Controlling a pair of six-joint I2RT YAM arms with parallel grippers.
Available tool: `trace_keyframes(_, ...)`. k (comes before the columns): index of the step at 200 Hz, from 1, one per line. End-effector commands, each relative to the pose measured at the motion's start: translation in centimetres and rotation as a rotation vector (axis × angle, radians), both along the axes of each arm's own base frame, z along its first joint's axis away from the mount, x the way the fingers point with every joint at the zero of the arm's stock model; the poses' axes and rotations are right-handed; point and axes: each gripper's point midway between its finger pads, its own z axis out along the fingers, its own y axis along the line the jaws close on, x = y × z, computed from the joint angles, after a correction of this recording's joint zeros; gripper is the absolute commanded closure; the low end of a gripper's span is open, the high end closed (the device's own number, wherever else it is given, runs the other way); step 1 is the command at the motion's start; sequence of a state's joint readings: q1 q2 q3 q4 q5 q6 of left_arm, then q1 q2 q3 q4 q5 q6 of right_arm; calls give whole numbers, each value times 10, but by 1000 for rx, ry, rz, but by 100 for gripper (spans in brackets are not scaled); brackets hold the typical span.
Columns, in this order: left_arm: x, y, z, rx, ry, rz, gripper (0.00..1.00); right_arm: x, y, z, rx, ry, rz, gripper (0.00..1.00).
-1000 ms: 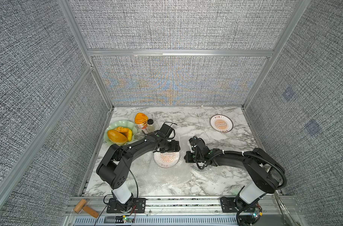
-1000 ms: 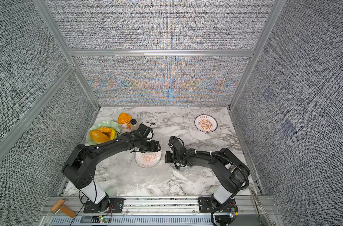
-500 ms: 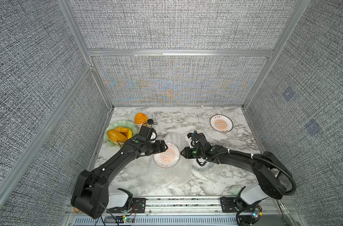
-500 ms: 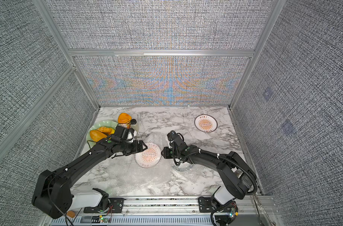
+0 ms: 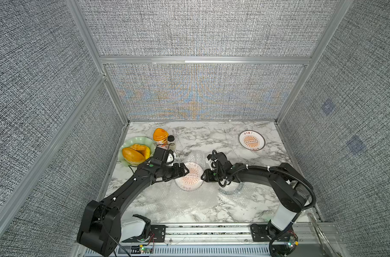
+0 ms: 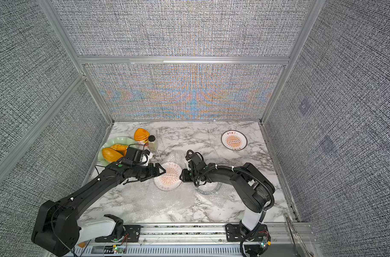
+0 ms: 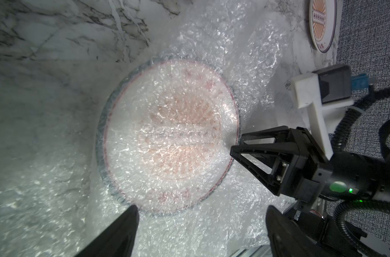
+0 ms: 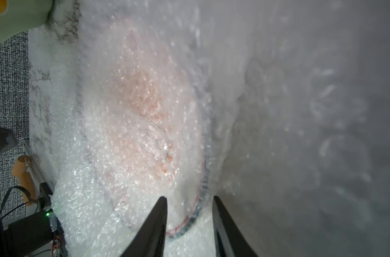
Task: Unpack dinner plates from bubble wrap
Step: Pick up the bubble wrap from the bubble wrap.
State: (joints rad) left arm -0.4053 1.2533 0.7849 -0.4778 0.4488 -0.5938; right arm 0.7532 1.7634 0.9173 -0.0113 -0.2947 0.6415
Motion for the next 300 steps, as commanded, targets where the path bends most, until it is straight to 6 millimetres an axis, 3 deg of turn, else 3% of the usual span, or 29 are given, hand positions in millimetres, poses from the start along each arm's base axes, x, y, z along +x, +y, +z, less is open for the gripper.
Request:
trace_keyframes(1, 3, 1, -2, 15, -15, -8, 11, 8, 6, 4, 6, -4, -11, 63)
trace_keyframes(40, 8, 24, -29, 152, 29, 66, 11, 6, 10, 1, 34, 7, -1, 66)
trace_keyframes(79, 21, 28, -45, 62, 63, 115, 10, 6, 14, 1, 57, 14, 10, 72)
trace_keyframes(107, 26, 25, -54, 51, 74, 90, 10, 6, 15, 0, 61, 19, 12, 73)
trace_keyframes(137, 16, 7, -68, -32, 142, 8, 13, 7, 18, 1, 76, 19, 14, 74)
trace_keyframes(203, 7, 5, -81, -22, 169, -4, 14, 16, 39, 17, 137, 2, 37, 75)
trace_keyframes(230, 7, 7, -79, -12, 167, 3, 14, 19, 43, 19, 144, 2, 34, 78)
trace_keyframes(258, 11, 8, -68, -11, 140, 20, 14, 19, 39, 33, 155, -14, 18, 89)
trace_keyframes(300, 27, 11, -27, -2, 48, 56, 11, 24, 28, 71, 161, -49, -9, 100)
